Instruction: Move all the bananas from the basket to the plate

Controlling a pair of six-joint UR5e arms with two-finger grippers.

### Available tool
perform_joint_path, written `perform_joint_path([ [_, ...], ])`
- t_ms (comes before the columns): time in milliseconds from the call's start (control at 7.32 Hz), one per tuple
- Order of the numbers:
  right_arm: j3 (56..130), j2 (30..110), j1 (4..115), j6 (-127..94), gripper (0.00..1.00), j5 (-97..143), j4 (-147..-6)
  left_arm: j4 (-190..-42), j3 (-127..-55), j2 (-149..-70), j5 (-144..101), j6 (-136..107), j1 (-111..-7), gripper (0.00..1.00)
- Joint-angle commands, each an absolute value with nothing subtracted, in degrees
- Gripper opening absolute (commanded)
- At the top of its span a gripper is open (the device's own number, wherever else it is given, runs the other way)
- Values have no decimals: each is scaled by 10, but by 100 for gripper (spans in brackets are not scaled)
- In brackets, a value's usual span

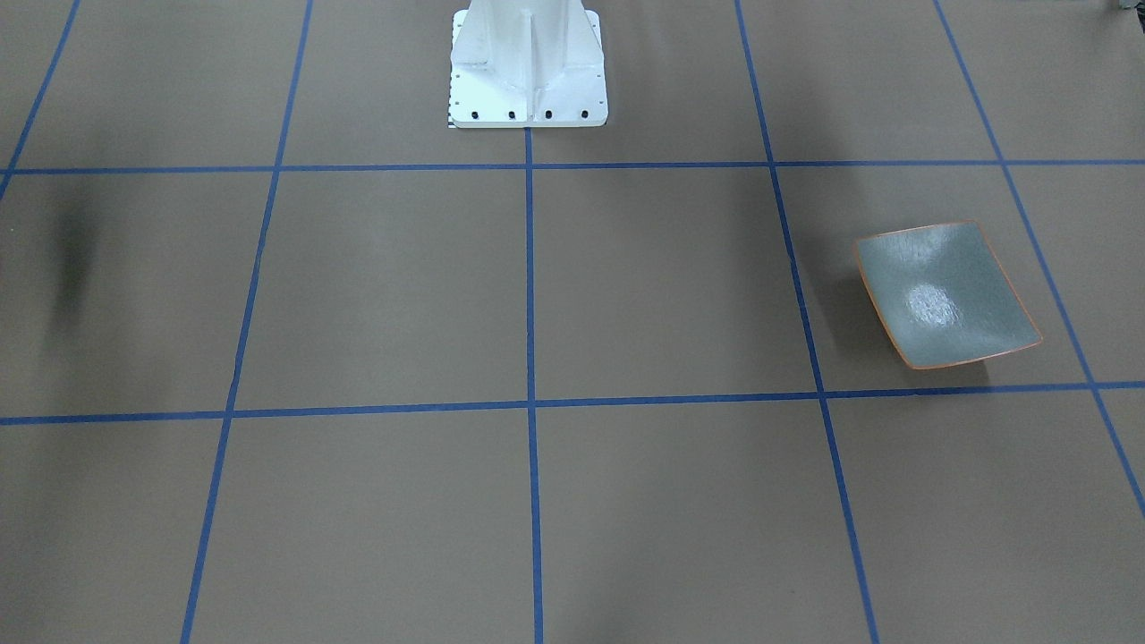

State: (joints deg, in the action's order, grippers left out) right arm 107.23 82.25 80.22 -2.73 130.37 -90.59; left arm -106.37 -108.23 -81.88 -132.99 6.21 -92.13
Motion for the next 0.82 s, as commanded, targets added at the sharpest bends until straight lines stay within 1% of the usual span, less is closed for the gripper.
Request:
perform_joint_path([
  [0, 1075, 735, 769, -202, 0, 1331, -908, -1124, -1064, -883, -1383, -21, -917, 100],
  [137, 1072, 685, 731, -309, 0, 1328, -908, -1126, -1065, -916, -1416, -89, -914, 100],
  [273, 1073, 650, 702, -417, 0, 1323, -905, -1180, -1070, -921, -1417, -101, -878, 100],
  [410, 1077, 623, 679, -491, 0, 1305, -904, -1236, -1066, -923, -1417, -199, -855, 100],
  [546, 1078, 594, 645, -587, 0, 1269, -904, -1261, -1068, -958, -1414, -300, -801, 100],
  [683, 1079, 565, 612, -682, 0, 1225, -904, -1264, -1070, -1001, -1412, -388, -770, 100],
])
